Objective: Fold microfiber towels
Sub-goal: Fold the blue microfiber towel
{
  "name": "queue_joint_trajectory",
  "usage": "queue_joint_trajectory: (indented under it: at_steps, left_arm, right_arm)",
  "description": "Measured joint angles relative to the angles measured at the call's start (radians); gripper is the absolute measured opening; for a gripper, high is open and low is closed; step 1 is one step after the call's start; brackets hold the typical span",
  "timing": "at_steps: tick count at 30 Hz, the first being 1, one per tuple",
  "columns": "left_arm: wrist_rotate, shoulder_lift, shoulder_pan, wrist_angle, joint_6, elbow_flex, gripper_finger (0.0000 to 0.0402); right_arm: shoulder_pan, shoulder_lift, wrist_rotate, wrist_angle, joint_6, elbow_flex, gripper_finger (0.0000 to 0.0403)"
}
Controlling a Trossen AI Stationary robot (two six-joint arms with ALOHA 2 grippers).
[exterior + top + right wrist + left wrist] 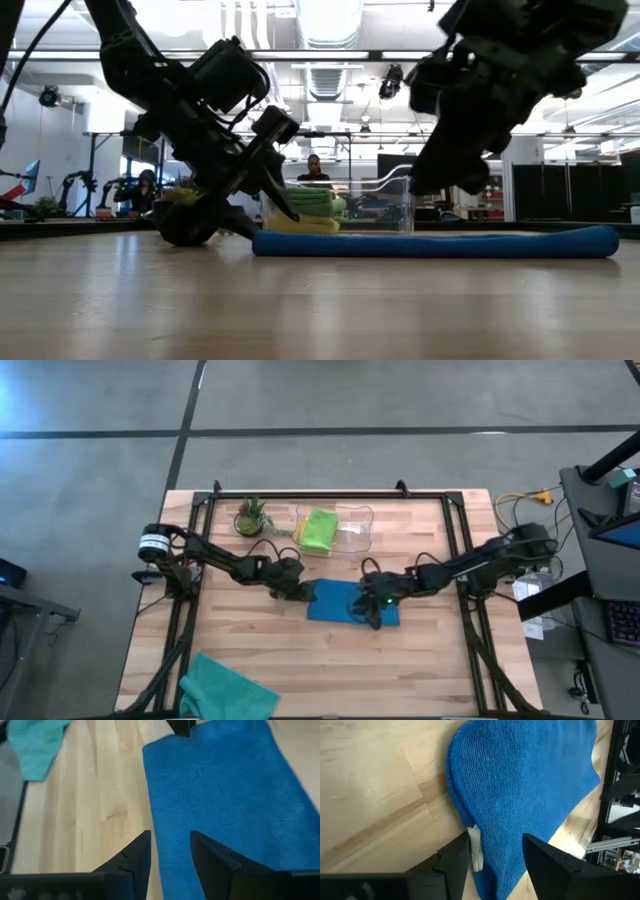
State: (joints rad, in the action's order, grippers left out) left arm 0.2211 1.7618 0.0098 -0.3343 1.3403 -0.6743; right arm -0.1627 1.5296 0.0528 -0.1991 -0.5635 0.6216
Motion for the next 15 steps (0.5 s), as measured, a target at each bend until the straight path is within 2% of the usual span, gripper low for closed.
queue_joint_trajectory:
  at_steps: [9,15]
  left_arm:
    - [0.012,0.007,-0.002,-0.003,-0.022,-0.001,0.0082]
    - [0.015,0.007,-0.003,-0.006,-0.039,0.001,0.002]
  right_arm:
    - [0.0,0.192,0.007,0.01,0.014,0.11,0.0127]
    - [0.0,0.267,0.008,0.007,-0.008,0.15,0.0112]
